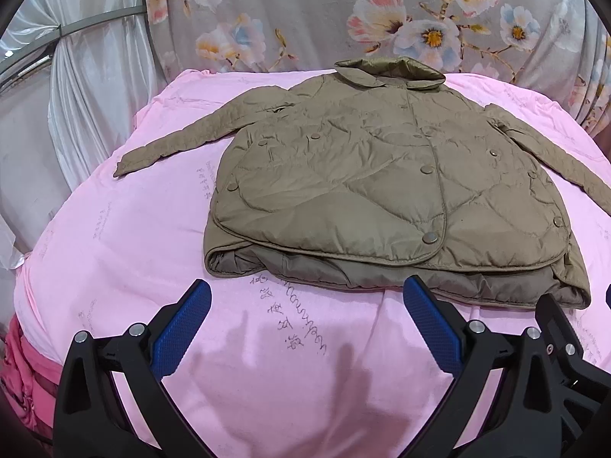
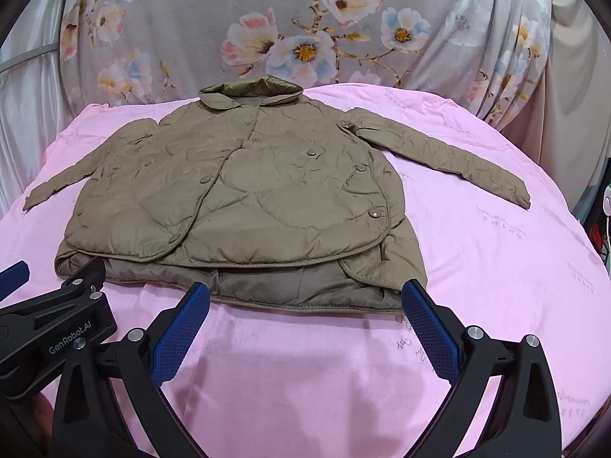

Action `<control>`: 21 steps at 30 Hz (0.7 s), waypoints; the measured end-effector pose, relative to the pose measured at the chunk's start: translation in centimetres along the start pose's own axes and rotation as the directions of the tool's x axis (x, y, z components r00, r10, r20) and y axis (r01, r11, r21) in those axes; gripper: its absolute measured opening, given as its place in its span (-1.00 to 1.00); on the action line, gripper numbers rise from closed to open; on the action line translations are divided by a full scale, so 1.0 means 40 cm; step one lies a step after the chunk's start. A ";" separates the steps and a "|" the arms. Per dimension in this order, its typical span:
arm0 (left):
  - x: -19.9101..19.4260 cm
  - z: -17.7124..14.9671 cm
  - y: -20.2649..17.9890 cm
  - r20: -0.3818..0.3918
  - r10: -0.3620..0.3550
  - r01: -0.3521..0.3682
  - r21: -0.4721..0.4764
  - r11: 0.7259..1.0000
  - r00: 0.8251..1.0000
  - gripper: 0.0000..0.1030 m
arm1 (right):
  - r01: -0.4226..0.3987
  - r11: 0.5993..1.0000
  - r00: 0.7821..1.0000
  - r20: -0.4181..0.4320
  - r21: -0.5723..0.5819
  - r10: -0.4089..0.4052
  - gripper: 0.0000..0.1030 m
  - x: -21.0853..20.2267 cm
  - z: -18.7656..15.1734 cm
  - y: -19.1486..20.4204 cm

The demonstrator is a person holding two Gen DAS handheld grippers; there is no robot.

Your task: Fold large clothes

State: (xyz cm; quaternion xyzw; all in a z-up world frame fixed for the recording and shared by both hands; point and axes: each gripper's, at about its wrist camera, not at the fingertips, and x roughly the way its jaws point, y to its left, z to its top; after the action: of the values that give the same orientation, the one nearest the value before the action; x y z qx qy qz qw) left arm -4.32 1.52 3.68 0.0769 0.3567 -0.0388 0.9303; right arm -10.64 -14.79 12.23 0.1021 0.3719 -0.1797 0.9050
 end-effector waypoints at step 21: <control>-0.002 -0.016 -0.011 -0.007 -0.001 0.001 -0.002 1.000 1.000 0.91 | -0.003 1.000 1.000 -0.019 0.002 0.003 0.90 0.010 -0.007 0.006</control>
State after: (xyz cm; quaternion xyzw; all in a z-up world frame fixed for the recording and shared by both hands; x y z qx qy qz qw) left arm -4.87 1.21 3.21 0.0758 0.3602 -0.0384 0.9290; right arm -10.47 -14.59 11.75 0.1051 0.3799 -0.1776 0.9017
